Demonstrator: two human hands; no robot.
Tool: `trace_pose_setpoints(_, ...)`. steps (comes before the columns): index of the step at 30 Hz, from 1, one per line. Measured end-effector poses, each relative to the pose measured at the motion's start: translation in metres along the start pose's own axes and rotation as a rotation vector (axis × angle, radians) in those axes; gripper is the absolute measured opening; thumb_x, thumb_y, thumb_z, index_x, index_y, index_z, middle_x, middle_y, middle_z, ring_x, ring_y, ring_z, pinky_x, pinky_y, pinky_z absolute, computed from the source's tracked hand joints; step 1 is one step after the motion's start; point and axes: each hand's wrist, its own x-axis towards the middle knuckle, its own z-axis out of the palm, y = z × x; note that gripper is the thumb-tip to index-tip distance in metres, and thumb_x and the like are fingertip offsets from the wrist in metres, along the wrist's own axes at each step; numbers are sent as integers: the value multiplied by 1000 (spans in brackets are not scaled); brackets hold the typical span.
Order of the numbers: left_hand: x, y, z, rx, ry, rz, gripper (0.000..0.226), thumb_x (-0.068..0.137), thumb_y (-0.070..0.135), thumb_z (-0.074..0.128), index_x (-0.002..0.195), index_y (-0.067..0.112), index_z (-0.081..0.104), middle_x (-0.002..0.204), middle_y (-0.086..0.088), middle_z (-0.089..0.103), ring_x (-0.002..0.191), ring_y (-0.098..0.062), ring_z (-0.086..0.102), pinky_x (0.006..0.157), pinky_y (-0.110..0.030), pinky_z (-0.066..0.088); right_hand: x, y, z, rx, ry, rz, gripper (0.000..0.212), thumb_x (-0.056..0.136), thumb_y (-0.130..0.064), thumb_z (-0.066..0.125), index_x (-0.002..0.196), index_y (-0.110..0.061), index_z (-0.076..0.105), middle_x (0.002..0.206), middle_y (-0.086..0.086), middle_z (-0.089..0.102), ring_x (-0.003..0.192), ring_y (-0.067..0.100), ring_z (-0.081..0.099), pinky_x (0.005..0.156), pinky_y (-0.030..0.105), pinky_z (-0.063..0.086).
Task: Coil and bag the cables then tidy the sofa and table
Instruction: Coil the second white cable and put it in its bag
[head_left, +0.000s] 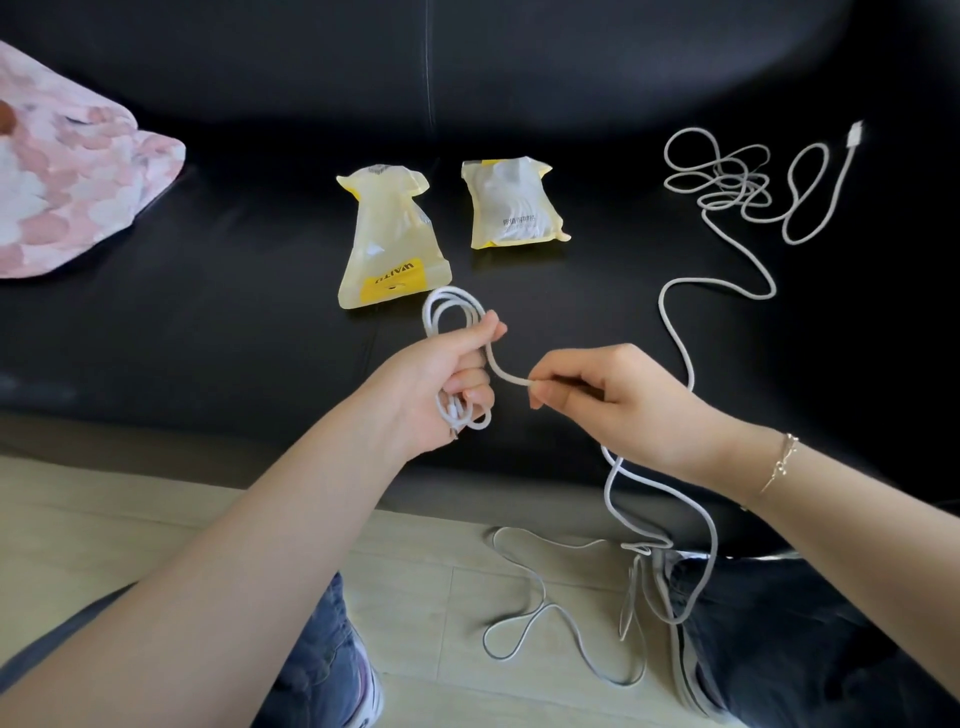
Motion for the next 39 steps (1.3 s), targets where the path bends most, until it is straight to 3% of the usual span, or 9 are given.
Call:
trace_pose_setpoints(4,6,2,0,-128,38,8,28,98,30,57,81,9,60,57,1,42,48,-7,39,44,-19,42,4,6,-2,5,2,127,21,96,-21,54,77,-23,63,48,-12,43,46,7,36,48,17,31)
trace_pose_setpoints(8,10,2,-1,-82,53,-7,35,101,27,51,73,8,58,83,-6,59,86,-18,60,73,-32,53,5,7,1,-27,-55,192,22,97,-21,51,79,-22,64,46,-12,42,44,6,38,47,16,32)
trace_pose_setpoints(10,9,4,-2,-117,8,0,36,102,26,48,72,7,57,84,-8,59,88,-18,60,82,-35,53,5,6,1,-15,-75,226,24,98,-21,49,79,-21,63,48,-10,43,44,6,38,47,16,30)
trace_pose_setpoints(14,8,7,-4,-235,-66,-3,35,103,28,46,75,10,53,74,-3,48,67,-11,48,68,-25,48,6,7,1,113,-169,313,37,100,-34,47,73,-14,62,51,-6,49,48,11,47,53,24,44)
trace_pose_setpoints(19,12,12,-5,-210,14,80,45,101,46,43,67,17,43,60,4,34,48,-8,29,45,-17,34,5,5,1,179,-353,383,53,99,-47,44,66,-7,60,49,2,45,49,17,48,58,24,50)
trace_pose_setpoints(25,17,18,-9,-18,196,181,47,101,51,38,66,18,37,60,5,29,49,-8,25,52,-18,24,8,5,-16,154,-411,513,51,99,-46,46,66,-9,57,47,1,33,44,18,27,42,23,27)
trace_pose_setpoints(30,16,12,-4,-129,103,216,47,102,49,36,66,18,38,60,5,32,49,-8,29,54,-20,32,8,1,-18,161,-198,439,34,87,-45,66,84,-11,62,46,-9,39,40,10,30,41,23,26)
trace_pose_setpoints(36,13,-8,14,-159,60,229,39,100,45,43,78,16,57,60,7,49,44,-5,50,51,-22,45,14,-15,4,581,-32,448,33,81,-36,75,92,-6,66,52,-2,39,43,12,27,43,24,20)
trace_pose_setpoints(39,13,-8,15,-152,52,262,40,102,44,42,80,16,59,61,6,45,45,-6,45,48,-21,44,17,-16,9,638,10,468,31,82,-33,75,92,-5,67,52,-4,35,43,10,23,42,22,18)
